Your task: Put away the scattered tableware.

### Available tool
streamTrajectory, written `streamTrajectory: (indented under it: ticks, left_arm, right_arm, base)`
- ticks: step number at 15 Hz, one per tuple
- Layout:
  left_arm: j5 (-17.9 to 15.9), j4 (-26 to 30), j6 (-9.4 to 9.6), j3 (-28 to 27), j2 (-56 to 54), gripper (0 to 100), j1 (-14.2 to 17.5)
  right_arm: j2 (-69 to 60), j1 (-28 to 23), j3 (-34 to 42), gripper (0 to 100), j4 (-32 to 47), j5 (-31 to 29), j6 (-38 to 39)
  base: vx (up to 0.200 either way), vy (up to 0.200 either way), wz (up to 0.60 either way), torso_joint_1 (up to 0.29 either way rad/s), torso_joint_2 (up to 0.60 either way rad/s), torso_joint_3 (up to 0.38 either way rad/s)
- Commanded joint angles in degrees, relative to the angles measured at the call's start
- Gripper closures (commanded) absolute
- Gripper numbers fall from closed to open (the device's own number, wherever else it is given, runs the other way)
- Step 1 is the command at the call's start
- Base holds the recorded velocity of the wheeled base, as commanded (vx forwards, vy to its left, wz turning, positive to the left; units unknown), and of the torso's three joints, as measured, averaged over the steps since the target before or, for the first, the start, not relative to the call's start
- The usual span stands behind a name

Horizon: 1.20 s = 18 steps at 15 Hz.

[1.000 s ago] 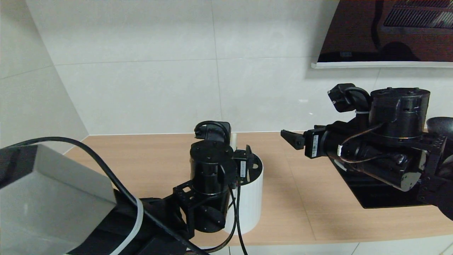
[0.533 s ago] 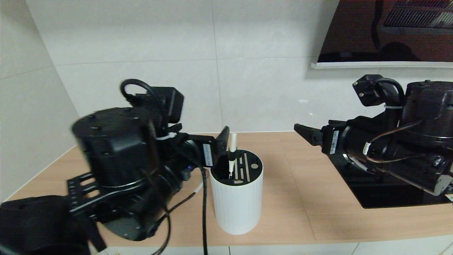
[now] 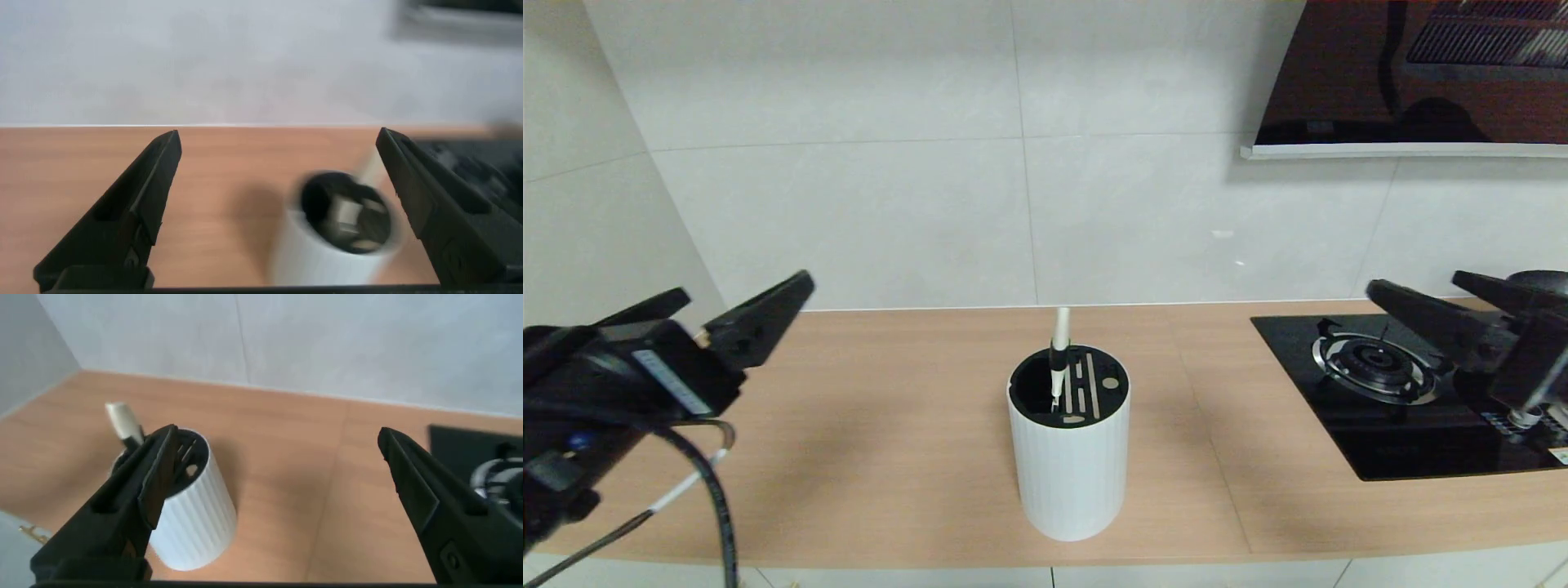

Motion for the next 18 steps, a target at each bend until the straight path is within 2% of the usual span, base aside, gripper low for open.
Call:
streamTrajectory:
  ticks: [1,3,4,5,6,7,8,10,11,13,14,15,16,17,18]
  left_arm:
    - [-0.12,8.78,0.99,3.73,-16.82,0,6.86]
    - [-0.56,18.98,2.14,5.22,-27.63,0,11.34]
    - [-2.05,24.69,2.57,5.14,-33.96,0,13.54]
    - [-3.02,27.06,2.57,5.14,-36.51,0,15.3]
    - [-6.18,33.21,2.75,4.7,-43.01,0,18.55]
    - [-7.5,36.55,3.45,4.26,-46.26,0,20.04]
    - [-8.47,40.33,5.39,3.55,-50.04,0,22.5]
    - [-9.88,42.09,10.05,3.91,-55.67,0,25.05]
    - [-9.79,41.92,10.66,4.17,-56.55,0,26.2]
    - [-9.79,41.74,10.22,4.08,-56.9,0,29.01]
    - [-10.31,42.09,11.01,4.43,-59.01,0,31.38]
    - [-10.93,42.71,12.59,5.31,-61.21,0,32.52]
    - [-11.19,43.23,13.56,6.63,-62.17,0,32.96]
    - [-11.11,43.15,13.56,7.24,-62.17,0,32.96]
    - [-11.28,43.15,13.47,10.85,-62.17,0,32.96]
  right_arm:
    - [-16.22,-5.93,7.21,0,2.61,0.12,-2.62]
    - [-24.04,-12.52,9.59,0,7.0,0.64,-5.26]
    - [-27.82,-15.86,9.94,0,10.87,0.64,-5.35]
    - [-30.54,-17.79,10.2,0,13.24,0.82,-5.35]
    - [-36.78,-21.13,10.47,0,17.9,2.49,-5.43]
    - [-40.04,-22.72,10.47,0,20.1,3.63,-5.87]
    - [-44.08,-24.39,10.47,0,22.38,4.51,-6.84]
    - [-51.46,-26.58,11.61,0,26.78,4.77,-10.36]
    - [-54.27,-27.2,12.58,0,28.19,5.48,-11.15]
    - [-59.46,-30.27,14.69,0,30.21,8.55,-11.41]
    - [-62.62,-32.12,17.32,0,31.09,9.7,-11.67]
    - [-62.62,-32.12,18.9,0,30.38,8.73,-11.94]
    - [-62.62,-32.12,19.08,0,30.03,7.76,-11.15]
    - [-62.62,-32.12,19.34,0,30.03,7.76,-10.62]
    - [-62.62,-32.12,22.33,0,29.94,7.76,-7.28]
  base:
    - [0.0,0.0,0.0,0.0,0.0,0.0]
    - [0.0,0.0,0.0,0.0,0.0,0.0]
    - [0.0,0.0,0.0,0.0,0.0,0.0]
    - [0.0,0.0,0.0,0.0,0.0,0.0]
    - [0.0,0.0,0.0,0.0,0.0,0.0]
    - [0.0,0.0,0.0,0.0,0.0,0.0]
    - [0.0,0.0,0.0,0.0,0.0,0.0]
    - [0.0,0.0,0.0,0.0,0.0,0.0]
    - [0.0,0.0,0.0,0.0,0.0,0.0]
    - [0.0,0.0,0.0,0.0,0.0,0.0]
    - [0.0,0.0,0.0,0.0,0.0,0.0]
    - [0.0,0.0,0.0,0.0,0.0,0.0]
    - [0.0,0.0,0.0,0.0,0.0,0.0]
    - [0.0,0.0,0.0,0.0,0.0,0.0]
    - [0.0,0.0,0.0,0.0,0.0,0.0]
